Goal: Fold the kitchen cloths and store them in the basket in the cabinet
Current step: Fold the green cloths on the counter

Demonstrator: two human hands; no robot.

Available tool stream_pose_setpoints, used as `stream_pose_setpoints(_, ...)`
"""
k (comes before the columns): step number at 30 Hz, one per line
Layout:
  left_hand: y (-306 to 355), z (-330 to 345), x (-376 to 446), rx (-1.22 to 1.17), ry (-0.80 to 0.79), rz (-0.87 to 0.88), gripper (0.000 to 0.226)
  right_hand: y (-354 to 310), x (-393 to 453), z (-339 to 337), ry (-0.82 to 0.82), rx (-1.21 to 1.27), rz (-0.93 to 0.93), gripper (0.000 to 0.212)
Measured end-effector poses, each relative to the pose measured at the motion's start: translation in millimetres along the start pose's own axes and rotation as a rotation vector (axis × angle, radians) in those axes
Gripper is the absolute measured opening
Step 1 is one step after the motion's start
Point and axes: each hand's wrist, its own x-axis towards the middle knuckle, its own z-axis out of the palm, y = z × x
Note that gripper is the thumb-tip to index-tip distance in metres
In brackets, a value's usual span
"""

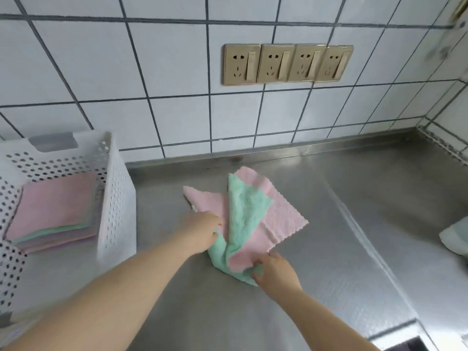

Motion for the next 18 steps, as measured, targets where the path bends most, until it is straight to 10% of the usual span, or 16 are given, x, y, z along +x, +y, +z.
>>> stream_pose_setpoints(10,-23.5,24.2,-1.5,0.232,0.099,-0.222,0.025,29.5,53.9,-3.1,-0.068,-0.031,-0.348,0.047)
stream_pose_setpoints(18,-46.7,17.8,17.9,0.174,0.261,-0.305,0.017,31.2,137.8,-59.9,0.177,-0.055,-0.372,0.028)
